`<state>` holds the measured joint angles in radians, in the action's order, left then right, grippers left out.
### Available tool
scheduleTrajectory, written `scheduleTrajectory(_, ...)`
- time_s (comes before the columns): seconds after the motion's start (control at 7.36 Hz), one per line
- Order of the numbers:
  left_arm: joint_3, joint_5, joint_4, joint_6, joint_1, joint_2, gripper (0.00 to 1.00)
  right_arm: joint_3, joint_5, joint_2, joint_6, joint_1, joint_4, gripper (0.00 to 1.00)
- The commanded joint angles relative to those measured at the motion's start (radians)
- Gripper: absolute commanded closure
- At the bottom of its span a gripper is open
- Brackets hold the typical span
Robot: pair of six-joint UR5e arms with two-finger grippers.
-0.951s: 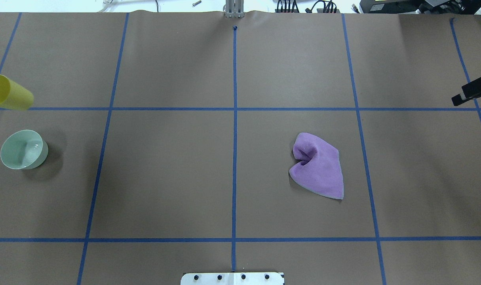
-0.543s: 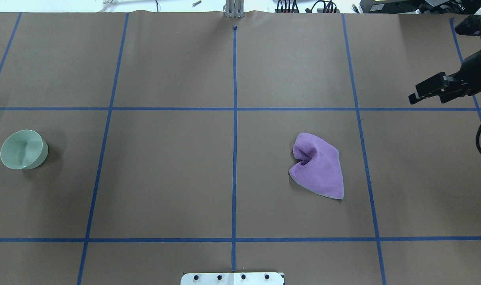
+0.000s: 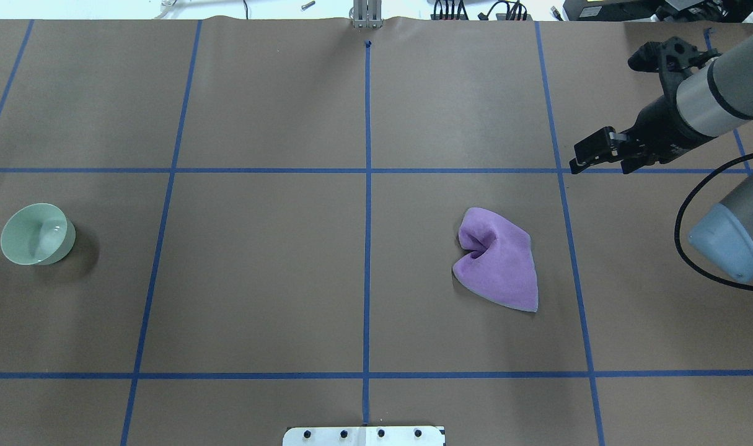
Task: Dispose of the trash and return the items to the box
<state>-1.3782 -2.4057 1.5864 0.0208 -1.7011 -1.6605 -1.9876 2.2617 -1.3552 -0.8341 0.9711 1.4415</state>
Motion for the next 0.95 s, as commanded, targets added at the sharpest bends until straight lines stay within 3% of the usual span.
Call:
scheduleTrajectory(0.0, 0.042, 0.025, 0.027, 0.058, 0.059, -0.007, 1.0, -0.007, -0.039, 0.019, -0.065, -0.054, -0.001, 0.0)
scheduleTrajectory(0.27, 0.077, 0.025, 0.146, 0.18, 0.125, 0.005, 1.0, 0.006, -0.095, 0.03, -0.072, -0.115, 0.002, 0.0)
scheduleTrajectory(0.68, 0.087, 0.025, 0.159, 0.173, 0.161, 0.059, 1.0, 0.018, -0.119, 0.031, -0.095, -0.163, 0.007, 0.0)
scheduleTrajectory(0.81, 0.088, 0.025, 0.17, 0.173, 0.162, 0.064, 0.77, 0.023, -0.122, 0.033, -0.105, -0.179, 0.008, 0.0)
